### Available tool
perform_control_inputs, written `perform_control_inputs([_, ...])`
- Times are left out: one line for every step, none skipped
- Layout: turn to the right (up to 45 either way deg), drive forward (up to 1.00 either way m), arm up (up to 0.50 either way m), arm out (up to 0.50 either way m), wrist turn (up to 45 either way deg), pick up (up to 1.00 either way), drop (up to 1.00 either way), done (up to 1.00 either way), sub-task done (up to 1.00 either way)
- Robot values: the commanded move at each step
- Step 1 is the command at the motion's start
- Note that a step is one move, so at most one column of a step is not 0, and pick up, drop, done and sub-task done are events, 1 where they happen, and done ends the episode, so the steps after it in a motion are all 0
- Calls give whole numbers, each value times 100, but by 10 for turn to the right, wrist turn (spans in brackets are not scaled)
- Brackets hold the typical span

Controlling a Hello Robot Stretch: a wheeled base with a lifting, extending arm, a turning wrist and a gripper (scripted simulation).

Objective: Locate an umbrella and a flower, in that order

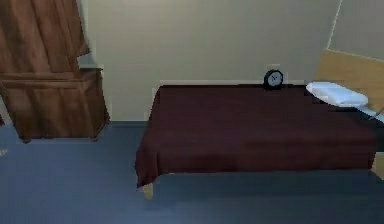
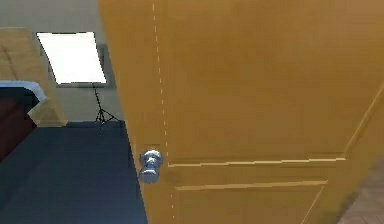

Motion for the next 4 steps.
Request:
perform_control_inputs([0,35,0,0,0,0,0,0,0])
perform_control_inputs([450,0,0,0,0,0,0,0,0])
perform_control_inputs([210,0,0,0,0,0,0,0,0])
perform_control_inputs([0,85,0,0,0,0,0,0,0])
